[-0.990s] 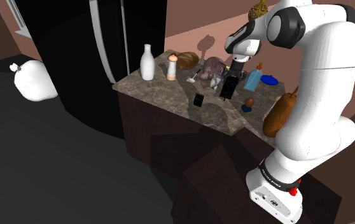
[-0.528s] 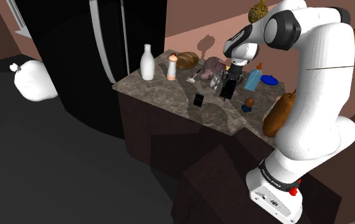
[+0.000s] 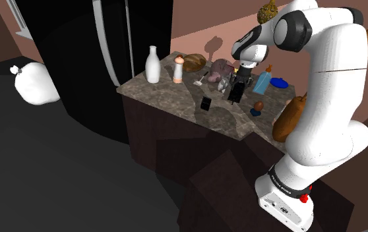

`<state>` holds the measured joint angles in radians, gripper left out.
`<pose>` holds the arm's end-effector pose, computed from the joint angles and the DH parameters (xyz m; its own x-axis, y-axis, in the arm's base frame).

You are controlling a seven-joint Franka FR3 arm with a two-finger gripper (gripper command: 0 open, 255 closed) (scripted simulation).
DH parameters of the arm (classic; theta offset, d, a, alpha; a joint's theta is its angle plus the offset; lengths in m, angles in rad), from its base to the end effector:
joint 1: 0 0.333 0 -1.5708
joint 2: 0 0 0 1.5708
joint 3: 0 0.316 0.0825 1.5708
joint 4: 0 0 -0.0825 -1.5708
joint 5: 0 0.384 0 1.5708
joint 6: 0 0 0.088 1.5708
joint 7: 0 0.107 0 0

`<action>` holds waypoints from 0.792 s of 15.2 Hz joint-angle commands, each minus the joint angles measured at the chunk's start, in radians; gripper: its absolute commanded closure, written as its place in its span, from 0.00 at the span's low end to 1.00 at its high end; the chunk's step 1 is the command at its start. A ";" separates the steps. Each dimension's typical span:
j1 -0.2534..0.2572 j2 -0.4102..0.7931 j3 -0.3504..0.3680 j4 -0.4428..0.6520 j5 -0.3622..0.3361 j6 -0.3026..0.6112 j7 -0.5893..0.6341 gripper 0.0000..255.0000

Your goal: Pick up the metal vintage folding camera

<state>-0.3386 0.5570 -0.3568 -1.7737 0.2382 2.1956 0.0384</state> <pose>0.5142 -0.3948 0.2542 0.6629 -0.7432 -0.0906 -0.7456 -0.6663 0.0103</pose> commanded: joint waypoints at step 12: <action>0.016 -0.090 -0.024 0.032 -0.041 -0.118 0.024 1.00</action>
<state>-0.3246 0.4786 -0.3782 -1.7421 0.2020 2.0874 0.0605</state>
